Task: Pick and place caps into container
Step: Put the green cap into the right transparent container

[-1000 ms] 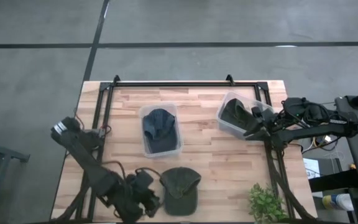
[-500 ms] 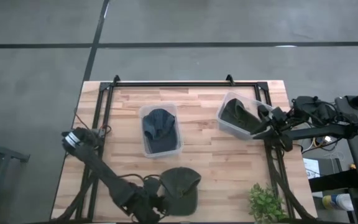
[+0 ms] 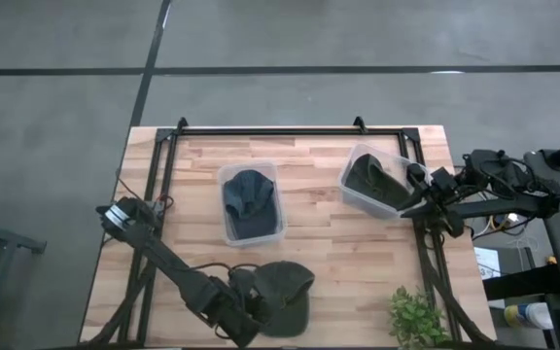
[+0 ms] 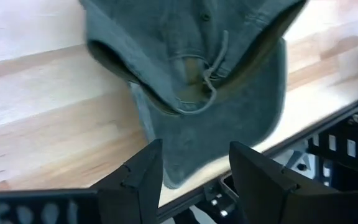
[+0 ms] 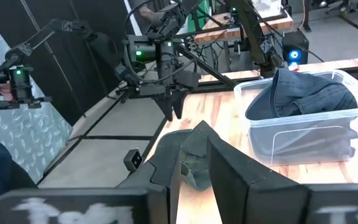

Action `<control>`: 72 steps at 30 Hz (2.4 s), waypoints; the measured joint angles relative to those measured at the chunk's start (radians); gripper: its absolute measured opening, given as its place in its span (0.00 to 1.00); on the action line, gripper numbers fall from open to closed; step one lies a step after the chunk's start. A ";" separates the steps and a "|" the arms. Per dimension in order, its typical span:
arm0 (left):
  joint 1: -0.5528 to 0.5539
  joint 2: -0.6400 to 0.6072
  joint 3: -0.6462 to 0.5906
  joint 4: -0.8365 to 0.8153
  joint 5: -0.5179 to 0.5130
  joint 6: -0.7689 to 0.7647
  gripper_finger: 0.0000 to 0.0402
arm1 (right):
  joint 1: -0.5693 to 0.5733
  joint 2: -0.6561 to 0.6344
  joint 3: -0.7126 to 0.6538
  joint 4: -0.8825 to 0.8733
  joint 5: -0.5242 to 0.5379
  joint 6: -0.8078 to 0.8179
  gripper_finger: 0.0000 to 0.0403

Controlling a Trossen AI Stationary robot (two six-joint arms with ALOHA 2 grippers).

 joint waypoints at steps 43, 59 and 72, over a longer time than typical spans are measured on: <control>0.021 0.000 -0.366 0.484 0.018 -0.060 0.30 | 0.000 0.000 0.000 -0.043 0.003 -0.008 0.17; 0.021 -0.015 -0.286 0.477 -0.018 0.054 0.01 | 0.000 0.000 0.000 -0.043 0.004 0.001 0.17; 0.031 -0.066 0.109 0.208 -0.501 0.369 0.01 | 0.000 0.002 0.000 0.005 -0.009 0.074 0.17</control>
